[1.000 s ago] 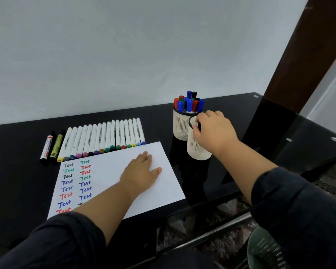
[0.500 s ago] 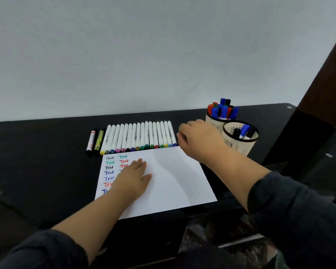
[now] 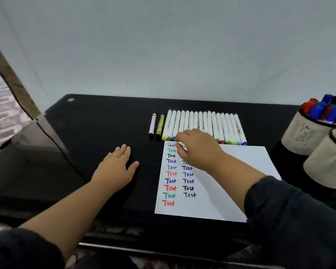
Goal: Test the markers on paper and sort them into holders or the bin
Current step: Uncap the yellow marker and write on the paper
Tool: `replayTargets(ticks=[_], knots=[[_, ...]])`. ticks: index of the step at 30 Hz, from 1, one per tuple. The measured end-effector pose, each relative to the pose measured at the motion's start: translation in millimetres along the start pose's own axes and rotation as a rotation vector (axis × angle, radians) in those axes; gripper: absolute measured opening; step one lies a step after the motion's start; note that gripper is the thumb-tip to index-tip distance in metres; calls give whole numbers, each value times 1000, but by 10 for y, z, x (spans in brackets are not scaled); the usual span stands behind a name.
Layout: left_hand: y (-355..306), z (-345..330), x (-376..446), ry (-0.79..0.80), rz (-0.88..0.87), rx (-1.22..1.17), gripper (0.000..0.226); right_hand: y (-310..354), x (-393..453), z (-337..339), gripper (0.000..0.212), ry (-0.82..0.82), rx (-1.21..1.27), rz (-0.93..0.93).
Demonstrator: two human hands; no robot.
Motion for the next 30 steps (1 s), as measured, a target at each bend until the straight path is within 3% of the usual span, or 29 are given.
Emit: replayTargets(ticks=[7,17,30], knots=[[345,-136,95,-53,4,-71,66,166,481,-363,33,75,-52,134],[398,-184,128,-111,-33,-82,66,270,906,-571,42,209,-246,-32],[395,-176,122,-114,-46,-85,65,429,778,-437,34,266,-209,47]])
Point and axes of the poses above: each hand's wrist, its own x-axis towards the middle knuckle, its own z-axis out of the back of the hand, y = z × x, the point moved 1 cm from there along x, towards the middle knuckle, and after that the axes turned 5 degrees about -z, right-handed, at the moved point
